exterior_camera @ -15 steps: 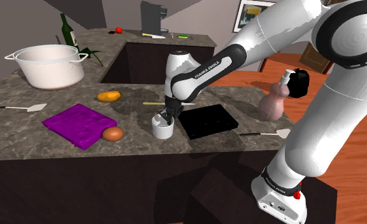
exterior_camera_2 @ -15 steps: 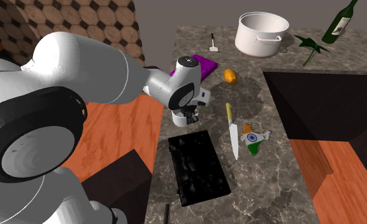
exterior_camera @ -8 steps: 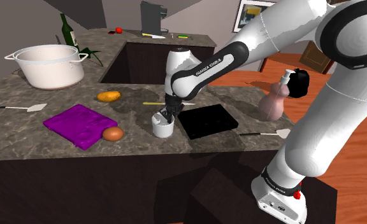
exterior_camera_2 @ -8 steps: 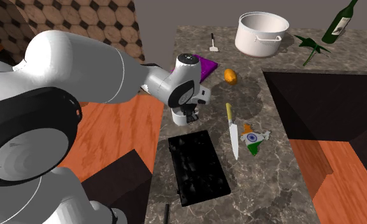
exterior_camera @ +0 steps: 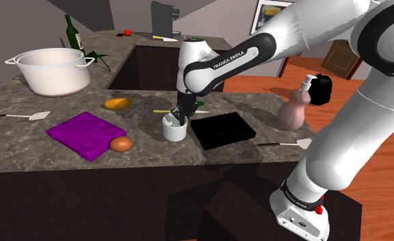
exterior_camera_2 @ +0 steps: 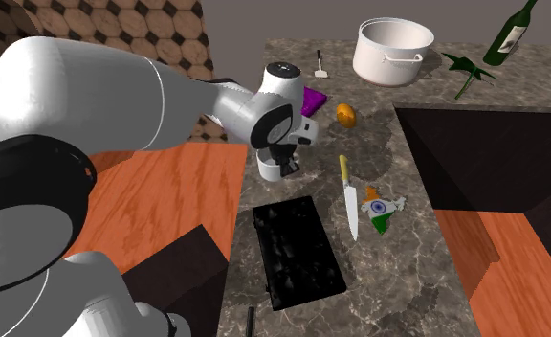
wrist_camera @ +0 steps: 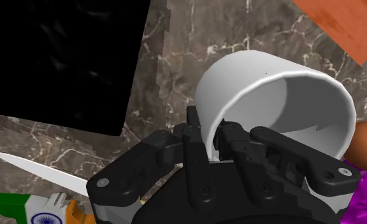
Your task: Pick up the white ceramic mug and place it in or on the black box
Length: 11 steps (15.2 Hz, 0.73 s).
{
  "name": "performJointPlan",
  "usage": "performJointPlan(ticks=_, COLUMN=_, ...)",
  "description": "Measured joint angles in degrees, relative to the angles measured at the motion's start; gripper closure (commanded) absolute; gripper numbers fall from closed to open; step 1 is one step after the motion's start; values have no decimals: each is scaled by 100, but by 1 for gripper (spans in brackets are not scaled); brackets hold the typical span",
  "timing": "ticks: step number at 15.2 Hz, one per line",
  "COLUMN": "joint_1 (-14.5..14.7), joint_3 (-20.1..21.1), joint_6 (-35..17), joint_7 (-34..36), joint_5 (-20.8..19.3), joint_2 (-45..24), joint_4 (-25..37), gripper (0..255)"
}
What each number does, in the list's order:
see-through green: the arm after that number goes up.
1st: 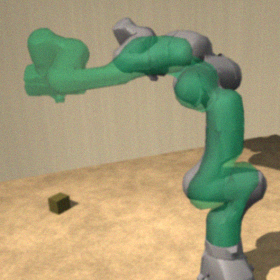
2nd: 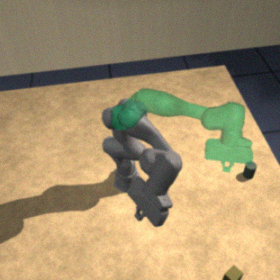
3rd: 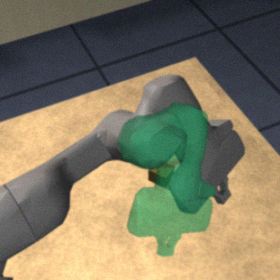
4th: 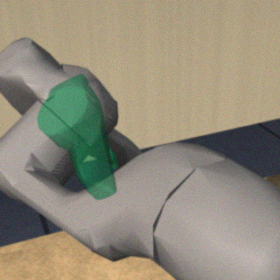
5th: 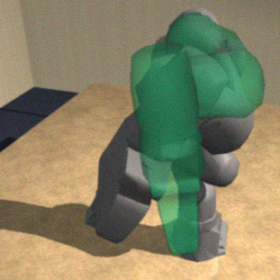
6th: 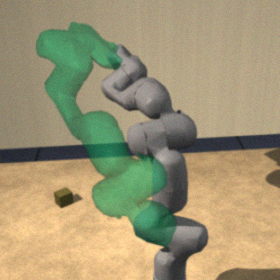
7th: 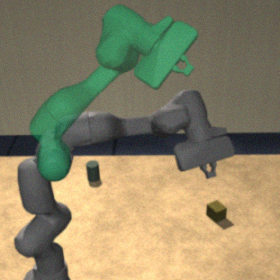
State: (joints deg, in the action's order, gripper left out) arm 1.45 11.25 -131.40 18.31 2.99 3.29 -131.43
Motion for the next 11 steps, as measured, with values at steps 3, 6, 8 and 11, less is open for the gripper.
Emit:
performJointPlan(ticks=3, joint_1=4, joint_3=-1, joint_6=237, joint_7=-3, joint_5=23, joint_2=137, joint_4=104, gripper=255)
performJointPlan(ticks=6, joint_1=-2, joint_3=-13, joint_6=472, joint_7=-18, joint_5=35, joint_2=229, joint_4=247, gripper=255)
performJointPlan(ticks=8, joint_1=-5, joint_3=-20, joint_6=630, joint_7=-26, joint_5=44, joint_2=292, joint_4=343, gripper=255)
performJointPlan(ticks=11, joint_1=-11, joint_3=-32, joint_6=851, joint_7=-41, joint_5=56, joint_2=385, joint_4=471, gripper=255)
